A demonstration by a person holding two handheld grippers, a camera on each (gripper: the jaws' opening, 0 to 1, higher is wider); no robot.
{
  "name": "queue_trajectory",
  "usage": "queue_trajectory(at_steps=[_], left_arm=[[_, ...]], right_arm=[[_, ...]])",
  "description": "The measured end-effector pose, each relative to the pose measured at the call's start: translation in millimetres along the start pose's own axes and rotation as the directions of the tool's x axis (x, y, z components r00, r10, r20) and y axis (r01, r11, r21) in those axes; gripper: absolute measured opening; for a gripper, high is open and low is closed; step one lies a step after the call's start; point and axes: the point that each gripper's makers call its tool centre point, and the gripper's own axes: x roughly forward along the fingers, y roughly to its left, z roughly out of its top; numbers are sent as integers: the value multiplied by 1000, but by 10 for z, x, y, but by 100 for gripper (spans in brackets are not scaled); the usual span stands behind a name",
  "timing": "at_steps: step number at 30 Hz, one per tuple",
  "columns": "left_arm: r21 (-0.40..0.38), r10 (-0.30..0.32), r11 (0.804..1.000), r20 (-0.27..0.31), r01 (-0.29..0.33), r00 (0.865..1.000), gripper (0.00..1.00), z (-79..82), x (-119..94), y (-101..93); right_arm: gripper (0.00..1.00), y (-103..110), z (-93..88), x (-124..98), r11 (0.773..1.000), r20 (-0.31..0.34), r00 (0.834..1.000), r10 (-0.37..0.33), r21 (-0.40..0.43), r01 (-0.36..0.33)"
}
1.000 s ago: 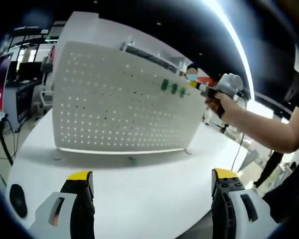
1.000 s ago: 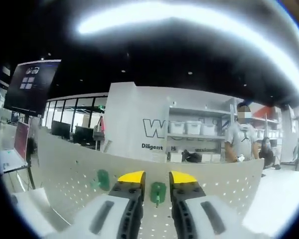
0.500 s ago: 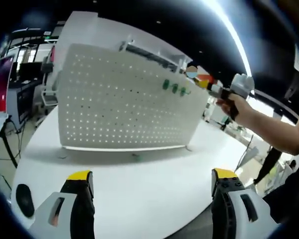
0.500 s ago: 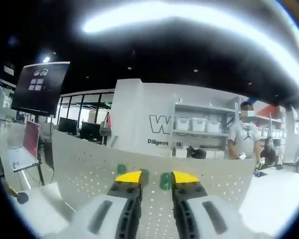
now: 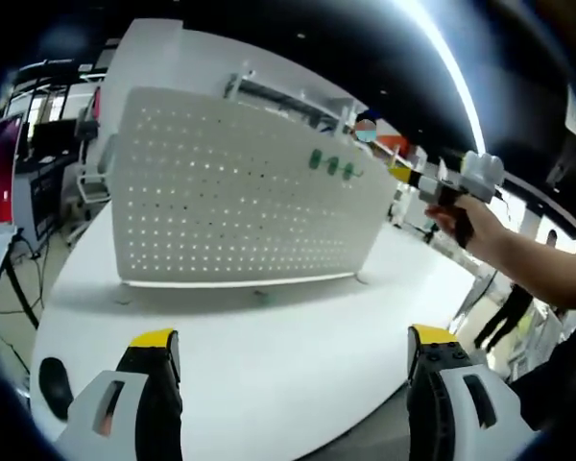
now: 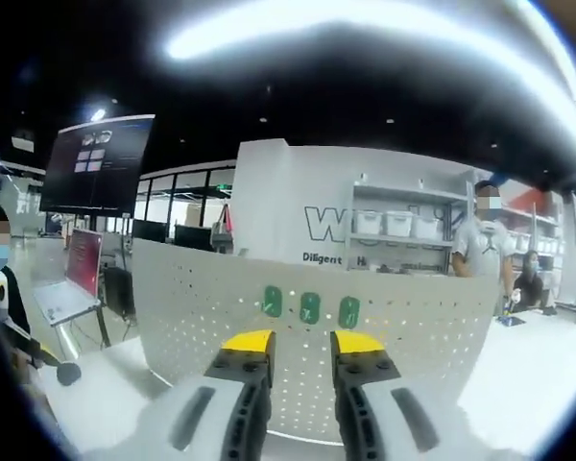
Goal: Insert the hook assembly into the mounting plate slot until the hook locks in place.
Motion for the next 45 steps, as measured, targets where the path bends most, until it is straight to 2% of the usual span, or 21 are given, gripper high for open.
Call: queue_trajectory(at_steps=[13, 22, 28, 33, 40, 42, 45], left_arm=[[-9, 29, 1000, -20, -29, 999, 100, -53, -22, 102], [-17, 43, 999, -35, -43, 998, 100, -71, 11, 189], [-30, 42, 999, -44, -43, 998, 100, -94, 61, 251], [-47, 49, 998, -45, -51, 998, 100, -102, 105, 344], [-63, 59, 996, -52, -62, 997, 100, -116, 166, 460], [-63, 65, 996, -58, -69, 996, 100, -122, 180, 506], [-74, 74, 994, -62, -78, 995, 100, -126, 198, 572]], right_arm=[[21, 387, -566, -140, 995, -109, 989, 97, 25, -95], [22, 788, -1003, -81, 983, -189, 965, 184, 51, -177], [22, 1021, -1401, 11, 973, -265, 936, 232, 75, -220], [22, 1135, -1671, 133, 966, -311, 915, 259, 83, -245], [22, 1305, -2116, 424, 958, -384, 878, 285, 90, -272], [22, 1335, -2202, 505, 957, -391, 874, 287, 88, -275], [22, 1364, -2384, 634, 958, -424, 859, 286, 100, -270]])
